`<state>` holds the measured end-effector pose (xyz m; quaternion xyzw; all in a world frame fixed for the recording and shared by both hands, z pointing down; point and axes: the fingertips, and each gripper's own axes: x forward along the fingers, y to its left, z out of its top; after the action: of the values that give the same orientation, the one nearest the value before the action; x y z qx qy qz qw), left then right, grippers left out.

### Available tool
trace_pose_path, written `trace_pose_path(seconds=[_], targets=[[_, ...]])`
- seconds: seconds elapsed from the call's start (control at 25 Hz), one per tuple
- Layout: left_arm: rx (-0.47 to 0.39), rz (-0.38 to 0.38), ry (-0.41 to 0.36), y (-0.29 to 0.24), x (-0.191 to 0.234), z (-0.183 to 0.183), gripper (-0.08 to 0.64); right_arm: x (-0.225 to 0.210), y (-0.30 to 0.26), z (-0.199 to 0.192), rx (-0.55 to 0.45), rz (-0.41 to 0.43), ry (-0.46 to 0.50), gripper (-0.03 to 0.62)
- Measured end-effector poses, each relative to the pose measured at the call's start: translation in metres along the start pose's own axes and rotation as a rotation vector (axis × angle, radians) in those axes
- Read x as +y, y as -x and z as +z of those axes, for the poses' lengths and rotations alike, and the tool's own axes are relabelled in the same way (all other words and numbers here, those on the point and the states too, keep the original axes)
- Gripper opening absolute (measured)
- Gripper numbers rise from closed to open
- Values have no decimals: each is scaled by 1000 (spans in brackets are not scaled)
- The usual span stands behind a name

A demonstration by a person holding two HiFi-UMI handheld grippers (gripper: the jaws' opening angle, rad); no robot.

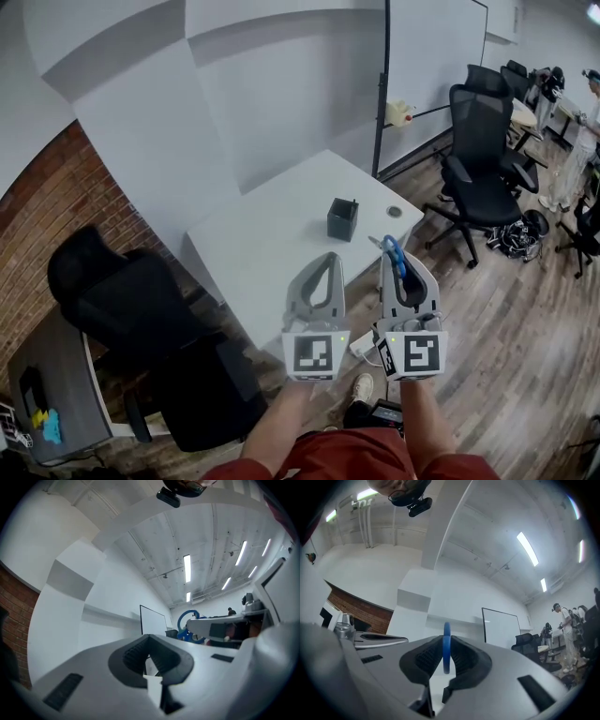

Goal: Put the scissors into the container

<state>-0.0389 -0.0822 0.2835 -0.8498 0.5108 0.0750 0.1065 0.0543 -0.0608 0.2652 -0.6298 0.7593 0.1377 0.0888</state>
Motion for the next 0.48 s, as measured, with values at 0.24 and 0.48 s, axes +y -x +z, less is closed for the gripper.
trace_pose_path(seconds=[0.24,0.48], targets=[[7,-2,-52,-56,-1,-12,11,-37,-44,-14,2,14,-17,55],[25,41,-32,-113,-1,-23,11,-74,-90,-30,4,46,-33,55]])
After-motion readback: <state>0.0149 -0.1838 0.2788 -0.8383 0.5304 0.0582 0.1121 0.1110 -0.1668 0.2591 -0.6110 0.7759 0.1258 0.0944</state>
